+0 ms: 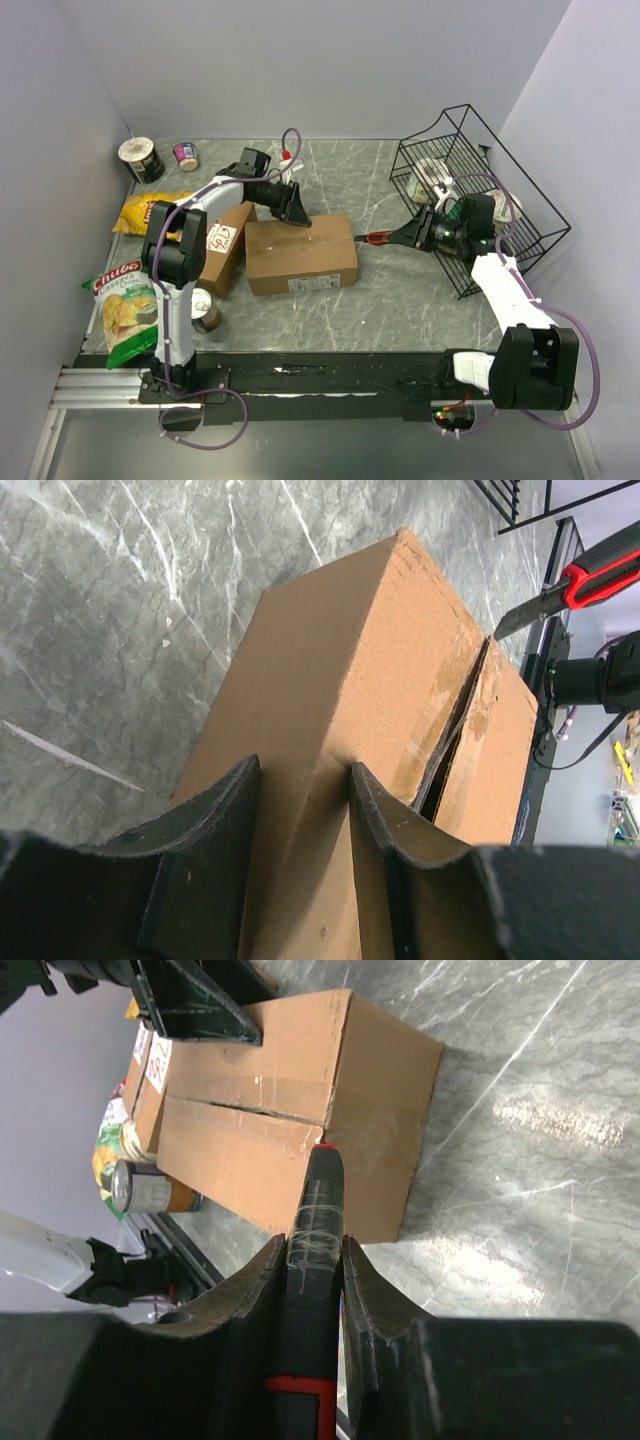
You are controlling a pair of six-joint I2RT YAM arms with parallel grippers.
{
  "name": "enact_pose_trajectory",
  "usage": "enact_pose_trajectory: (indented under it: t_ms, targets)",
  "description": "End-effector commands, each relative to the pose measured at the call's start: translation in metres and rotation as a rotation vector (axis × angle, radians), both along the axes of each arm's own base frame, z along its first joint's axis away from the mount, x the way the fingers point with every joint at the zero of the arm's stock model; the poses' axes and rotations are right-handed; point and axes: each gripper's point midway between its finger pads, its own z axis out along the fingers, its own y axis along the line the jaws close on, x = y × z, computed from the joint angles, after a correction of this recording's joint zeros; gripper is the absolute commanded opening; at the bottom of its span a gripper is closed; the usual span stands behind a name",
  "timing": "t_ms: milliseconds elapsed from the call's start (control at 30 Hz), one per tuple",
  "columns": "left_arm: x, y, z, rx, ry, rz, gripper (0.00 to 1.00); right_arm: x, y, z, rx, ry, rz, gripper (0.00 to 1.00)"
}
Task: Unpack the express box
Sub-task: Cut the express box at the center of the board.
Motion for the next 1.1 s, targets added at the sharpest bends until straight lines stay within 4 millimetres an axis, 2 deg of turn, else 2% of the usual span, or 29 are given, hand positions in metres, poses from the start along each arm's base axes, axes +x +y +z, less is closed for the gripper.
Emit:
enact_pose_trajectory:
  t_ms: [0,500,600,700,733,767,800,833,867,900,933,967,1000,1067]
  targets:
    - [0.01,0.026,-0.098,0.315,0.017,0.121,0.01,-0.038,0.013,0.001,0.028,0.104,0.105,0.0]
    - [0.023,0.024,-0.102,0.314,0.019,0.157,0.01,-0.066,0.009,0.009,-0.004,0.156,0.156,0.0]
    - [0.021,0.019,-0.095,0.292,0.003,0.119,0.01,-0.07,0.004,0.01,-0.027,0.173,0.157,0.0]
    - [0.025,0.003,-0.069,0.255,-0.065,0.069,0.01,-0.067,-0.01,0.023,-0.078,0.118,0.119,0.0]
    - [0.025,-0.004,-0.054,0.228,-0.099,0.044,0.01,-0.062,-0.015,0.033,-0.097,0.072,0.099,0.0]
    - [0.02,-0.019,-0.032,0.141,-0.117,-0.015,0.04,-0.049,-0.022,0.042,-0.122,-0.009,0.068,0.0]
    - [0.016,-0.027,-0.018,0.088,-0.123,-0.043,0.19,-0.044,-0.024,0.049,-0.141,-0.064,0.066,0.0]
    - [0.015,-0.036,0.004,0.023,-0.154,-0.073,0.27,-0.037,-0.025,0.058,-0.152,-0.106,0.064,0.0]
    - [0.004,-0.045,0.024,-0.068,-0.145,-0.129,0.34,-0.031,-0.026,0.063,-0.16,-0.132,0.066,0.0]
    - [0.003,-0.049,0.038,-0.104,-0.132,-0.129,0.44,-0.028,-0.027,0.063,-0.18,-0.144,0.089,0.0]
    - [0.001,-0.052,0.056,-0.144,-0.152,-0.143,0.49,-0.026,-0.026,0.072,-0.2,-0.183,0.11,0.0]
    - [0.001,-0.053,0.069,-0.165,-0.164,-0.148,0.54,-0.029,-0.025,0.072,-0.218,-0.197,0.134,0.0]
    - [0.0,-0.053,0.077,-0.175,-0.175,-0.151,0.6,-0.04,-0.019,0.066,-0.27,-0.235,0.222,0.0]
    - [0.007,-0.045,0.089,-0.17,-0.208,-0.124,0.62,-0.056,-0.014,0.051,-0.343,-0.261,0.313,0.0]
